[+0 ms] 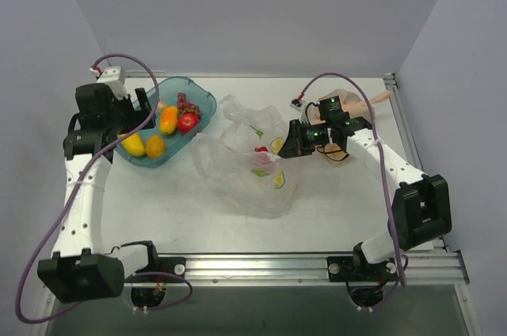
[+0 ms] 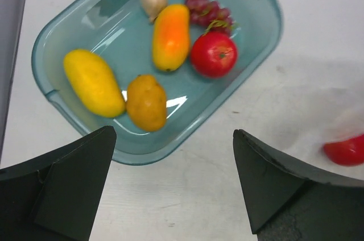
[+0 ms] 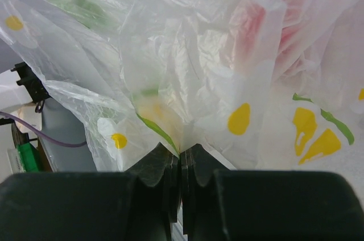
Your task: Place the fake fruits into the plastic bag and tie a complex knot
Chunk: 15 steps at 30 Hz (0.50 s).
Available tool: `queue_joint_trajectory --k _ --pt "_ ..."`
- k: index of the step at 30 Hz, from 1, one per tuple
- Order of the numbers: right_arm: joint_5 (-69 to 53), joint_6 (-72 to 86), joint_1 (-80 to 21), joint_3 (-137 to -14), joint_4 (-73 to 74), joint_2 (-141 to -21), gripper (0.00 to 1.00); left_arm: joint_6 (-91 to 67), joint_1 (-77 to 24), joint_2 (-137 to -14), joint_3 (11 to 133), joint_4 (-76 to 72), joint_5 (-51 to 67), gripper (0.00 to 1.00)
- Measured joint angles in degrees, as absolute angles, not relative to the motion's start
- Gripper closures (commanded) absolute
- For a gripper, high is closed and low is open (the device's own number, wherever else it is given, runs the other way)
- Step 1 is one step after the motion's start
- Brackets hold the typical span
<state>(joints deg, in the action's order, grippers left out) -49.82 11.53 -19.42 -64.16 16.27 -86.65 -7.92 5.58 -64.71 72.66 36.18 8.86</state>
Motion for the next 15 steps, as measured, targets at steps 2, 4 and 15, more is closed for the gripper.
queue_joint_trajectory --k 2,4,15 --pt "-49.4 11.3 -19.4 -64.2 16.8 -86.5 1.00 -8.1 5.6 -69.9 73.2 37.9 3.9 0.04" --pt "-48.9 11.0 -19.4 -64.2 17.3 -86.5 1.00 -8.8 5.5 -75.4 73.9 39.4 -1.1 0.04" --pt "-48.2 9.9 -19.4 -64.2 18.7 -86.5 1.00 -13.5 5.4 -92.2 82.0 42.3 -19.5 0.03"
